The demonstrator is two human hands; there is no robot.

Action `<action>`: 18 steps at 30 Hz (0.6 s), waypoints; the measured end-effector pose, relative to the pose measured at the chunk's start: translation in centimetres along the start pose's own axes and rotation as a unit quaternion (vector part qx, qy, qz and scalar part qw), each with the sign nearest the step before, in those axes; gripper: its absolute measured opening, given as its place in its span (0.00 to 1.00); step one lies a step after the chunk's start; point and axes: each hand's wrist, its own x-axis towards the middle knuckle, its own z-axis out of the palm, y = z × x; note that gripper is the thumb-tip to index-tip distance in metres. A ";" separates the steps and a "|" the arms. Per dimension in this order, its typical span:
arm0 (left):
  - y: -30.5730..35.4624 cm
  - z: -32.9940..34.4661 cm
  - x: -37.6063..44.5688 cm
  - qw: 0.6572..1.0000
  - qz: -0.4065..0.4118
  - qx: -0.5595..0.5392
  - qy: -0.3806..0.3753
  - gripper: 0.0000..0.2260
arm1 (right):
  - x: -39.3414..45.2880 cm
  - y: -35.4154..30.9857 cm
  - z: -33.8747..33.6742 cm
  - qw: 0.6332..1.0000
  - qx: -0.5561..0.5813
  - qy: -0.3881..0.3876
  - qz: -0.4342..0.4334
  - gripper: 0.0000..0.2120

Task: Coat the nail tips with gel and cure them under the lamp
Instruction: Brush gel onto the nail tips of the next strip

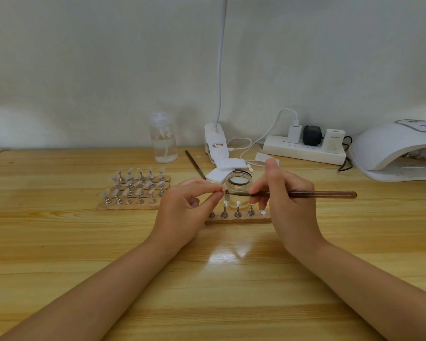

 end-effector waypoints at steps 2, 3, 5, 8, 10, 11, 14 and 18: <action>0.1 0.0 0.0 1.000 0.000 0.002 0.001 0.09 | 0.0 0.0 0.0 1.000 0.002 0.001 0.009 0.22; 0.1 -0.1 0.0 1.000 -0.002 0.000 0.002 0.09 | 0.0 -0.1 0.0 1.000 0.004 0.003 0.010 0.22; 0.2 -0.1 0.0 1.000 -0.007 -0.006 0.005 0.09 | 0.1 0.0 0.0 1.000 0.003 0.013 -0.001 0.23; 0.2 -0.2 0.1 1.000 -0.013 -0.007 0.010 0.09 | 0.2 0.1 -0.2 0.999 -0.003 0.026 -0.023 0.23; 0.1 -0.2 0.1 1.000 -0.018 -0.008 0.012 0.09 | 0.1 0.2 -0.2 0.999 0.000 0.026 -0.026 0.22; 0.1 -0.2 0.1 1.000 -0.020 -0.009 0.013 0.08 | 0.1 0.2 -0.1 0.999 0.004 0.026 -0.024 0.22; 0.1 -0.2 0.2 0.999 -0.028 -0.016 0.011 0.07 | 0.0 0.1 0.0 0.999 0.008 0.025 -0.018 0.21; 0.2 -0.2 0.1 0.999 -0.039 -0.019 0.010 0.06 | 0.0 0.2 0.2 1.000 0.010 0.019 -0.004 0.21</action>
